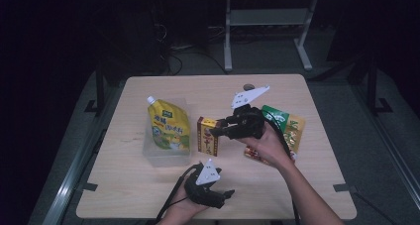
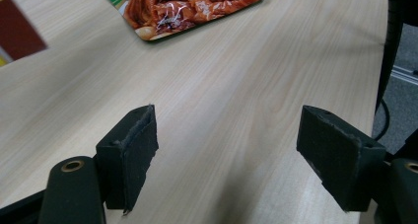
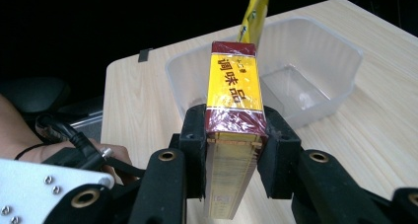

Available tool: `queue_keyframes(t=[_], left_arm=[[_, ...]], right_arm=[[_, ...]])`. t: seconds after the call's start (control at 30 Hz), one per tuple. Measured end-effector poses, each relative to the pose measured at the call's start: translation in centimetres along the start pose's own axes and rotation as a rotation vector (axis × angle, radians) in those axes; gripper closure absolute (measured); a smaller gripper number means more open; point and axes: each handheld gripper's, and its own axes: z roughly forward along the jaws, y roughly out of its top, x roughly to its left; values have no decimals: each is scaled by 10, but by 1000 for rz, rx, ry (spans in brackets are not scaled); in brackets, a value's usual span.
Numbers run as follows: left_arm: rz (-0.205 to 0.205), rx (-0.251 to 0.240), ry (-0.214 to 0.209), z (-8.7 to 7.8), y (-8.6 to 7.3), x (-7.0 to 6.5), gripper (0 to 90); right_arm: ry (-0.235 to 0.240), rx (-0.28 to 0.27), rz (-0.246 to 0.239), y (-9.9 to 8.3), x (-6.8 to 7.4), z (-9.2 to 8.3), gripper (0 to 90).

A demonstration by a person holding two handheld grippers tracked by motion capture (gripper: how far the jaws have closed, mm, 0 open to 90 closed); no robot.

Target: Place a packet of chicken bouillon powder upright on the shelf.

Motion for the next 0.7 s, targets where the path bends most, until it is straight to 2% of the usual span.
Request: queue_keyframes(t=[0.33, 0.37, 0.43, 0.5, 0.7], left_arm=[[24, 5, 4, -2, 1, -2, 226], [19, 0, 4, -1, 0, -3, 225], [18, 0, 2, -1, 0, -4, 224], [26, 1, -1, -1, 0, -4, 223], [38, -4, -4, 0, 0, -6, 222]], right_arm=[[26, -9, -20, 13, -1, 10, 671], [27, -9, -36, 16, 0, 12, 671], [30, -9, -38, 18, 1, 14, 671], [42, -3, -57, 23, 3, 19, 671], [60, -4, -75, 32, 6, 29, 671]])
